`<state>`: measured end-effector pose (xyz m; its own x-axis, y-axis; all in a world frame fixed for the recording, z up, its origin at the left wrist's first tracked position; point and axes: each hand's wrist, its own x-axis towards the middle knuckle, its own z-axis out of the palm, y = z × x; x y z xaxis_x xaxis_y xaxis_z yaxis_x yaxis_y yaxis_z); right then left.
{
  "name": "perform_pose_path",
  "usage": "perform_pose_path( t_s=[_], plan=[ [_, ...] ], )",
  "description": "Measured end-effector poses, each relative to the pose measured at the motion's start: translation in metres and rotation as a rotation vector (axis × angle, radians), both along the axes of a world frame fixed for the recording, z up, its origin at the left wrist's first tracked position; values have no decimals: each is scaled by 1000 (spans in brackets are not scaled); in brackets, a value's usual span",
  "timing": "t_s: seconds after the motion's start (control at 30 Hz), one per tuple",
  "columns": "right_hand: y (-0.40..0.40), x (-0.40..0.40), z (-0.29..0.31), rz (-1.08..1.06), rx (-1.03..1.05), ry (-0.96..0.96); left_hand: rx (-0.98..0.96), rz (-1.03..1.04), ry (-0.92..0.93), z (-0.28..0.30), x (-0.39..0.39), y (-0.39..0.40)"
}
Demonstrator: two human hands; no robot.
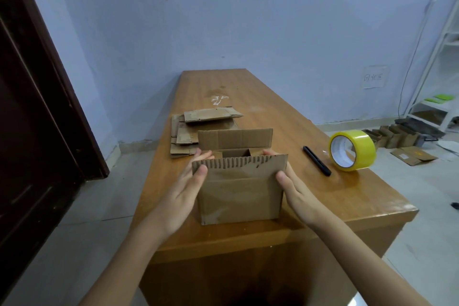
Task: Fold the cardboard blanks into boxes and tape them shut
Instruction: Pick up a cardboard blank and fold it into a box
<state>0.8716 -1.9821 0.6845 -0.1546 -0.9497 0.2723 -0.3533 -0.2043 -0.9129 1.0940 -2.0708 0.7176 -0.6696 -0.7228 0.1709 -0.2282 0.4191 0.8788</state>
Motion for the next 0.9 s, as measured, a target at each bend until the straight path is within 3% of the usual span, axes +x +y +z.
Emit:
perform_pose_path(
  t_s=[0.33, 0.47, 0.67, 0.9],
  plan=[
    [-2, 6, 15, -138, 1, -105, -83, 176, 347, -15, -22, -10],
    [-5, 2, 23, -153, 49, -90, -253, 271, 259, -14, -25, -12],
    [-7, -8, 39, -111, 125, 78, -640, 176, -95, -3, -12, -26],
    [-5, -5, 27, -157, 84, 22, -868, 310, -64, -14, -10, -23]
  ],
)
